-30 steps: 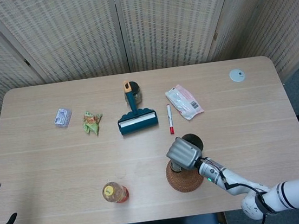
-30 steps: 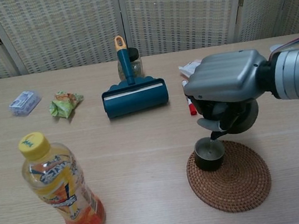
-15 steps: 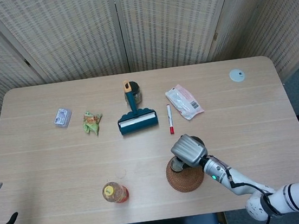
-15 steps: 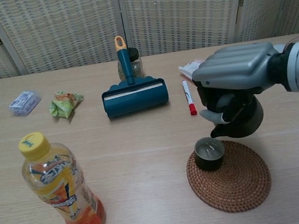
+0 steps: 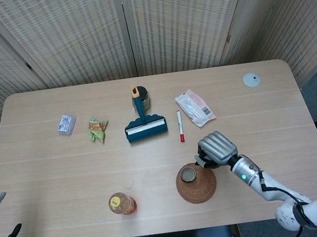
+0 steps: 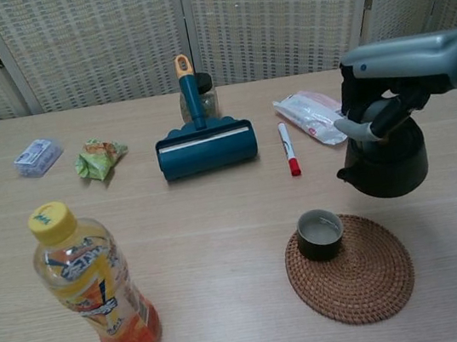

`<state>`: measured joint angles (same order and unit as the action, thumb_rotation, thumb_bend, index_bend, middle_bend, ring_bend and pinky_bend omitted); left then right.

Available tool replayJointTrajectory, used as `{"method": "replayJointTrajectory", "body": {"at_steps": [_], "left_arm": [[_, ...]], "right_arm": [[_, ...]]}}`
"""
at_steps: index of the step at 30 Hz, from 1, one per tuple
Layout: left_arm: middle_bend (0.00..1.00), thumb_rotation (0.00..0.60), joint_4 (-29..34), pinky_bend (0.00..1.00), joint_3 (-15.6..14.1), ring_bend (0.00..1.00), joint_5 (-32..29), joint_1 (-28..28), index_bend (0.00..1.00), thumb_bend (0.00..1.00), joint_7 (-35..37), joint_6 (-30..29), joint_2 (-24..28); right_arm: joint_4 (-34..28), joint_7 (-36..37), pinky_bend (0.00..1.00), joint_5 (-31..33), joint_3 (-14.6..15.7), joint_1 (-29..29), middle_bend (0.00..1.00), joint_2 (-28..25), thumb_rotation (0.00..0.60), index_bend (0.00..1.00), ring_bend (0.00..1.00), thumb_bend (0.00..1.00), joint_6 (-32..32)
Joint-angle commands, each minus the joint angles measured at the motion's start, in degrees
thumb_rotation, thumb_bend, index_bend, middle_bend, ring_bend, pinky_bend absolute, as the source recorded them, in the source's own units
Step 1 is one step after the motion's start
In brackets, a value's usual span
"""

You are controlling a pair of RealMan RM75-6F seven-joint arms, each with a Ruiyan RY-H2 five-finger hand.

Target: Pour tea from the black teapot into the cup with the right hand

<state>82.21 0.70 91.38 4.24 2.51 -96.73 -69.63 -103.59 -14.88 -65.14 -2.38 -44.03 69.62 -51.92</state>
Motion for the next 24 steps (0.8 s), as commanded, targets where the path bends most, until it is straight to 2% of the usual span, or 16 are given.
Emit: {"method": "replayJointTrajectory", "body": {"at_steps": [1,5,8,14,18,24], "left_arm": [[0.05,0.6,0.04,0.0,-0.06,0.08,0.06,-0.08,0.15,0.18,-0.05,0.13,-0.01],[0.05,0.6,0.23,0.0,-0.07,0.08,0.27,-0.37,0.15,0.18,-0.28,0.39,-0.12],[0.05,0.6,0.34,0.0,-0.13,0.08,0.38,-0.51,0.15,0.18,-0.54,0.56,-0.17],[0.05,0.6,0.62,0.0,-0.21,0.08,0.34,-0.61,0.15,0.18,-0.77,0.76,-0.12],[0.05,0.6,0.66,0.0,-0.31,0.08,0.34,-0.69,0.15,0.18,-0.81,0.95,-0.19],[0.05,0.6,0.63,0.0,-0.42,0.08,0.3,-0.65,0.15,0.18,-0.83,0.95,-0.28]], "right_arm": [[1.74,1.86,0.49,-0.25,-0.39,1.23,0.94,-0.46,0.557,1.0,0.88,0.57,-0.26],[4.07,4.0,0.31,-0.05,-0.59,1.76,0.94,-0.21,0.557,1.0,0.87,0.56,0.85],[5.74,5.83,0.21,-0.23,-1.0,1.98,0.94,0.2,0.556,1.0,0.87,0.55,1.62],[9.42,7.9,0.14,-0.97,-1.6,2.27,0.94,1.75,0.558,1.0,0.87,0.53,2.36],[13.21,9.46,0.13,-1.76,-2.01,2.55,0.93,4.07,0.558,1.0,0.84,0.48,2.46],[19.42,12.15,0.11,-2.11,-3.01,2.81,0.91,7.81,0.556,0.99,0.81,0.24,2.77]]}}
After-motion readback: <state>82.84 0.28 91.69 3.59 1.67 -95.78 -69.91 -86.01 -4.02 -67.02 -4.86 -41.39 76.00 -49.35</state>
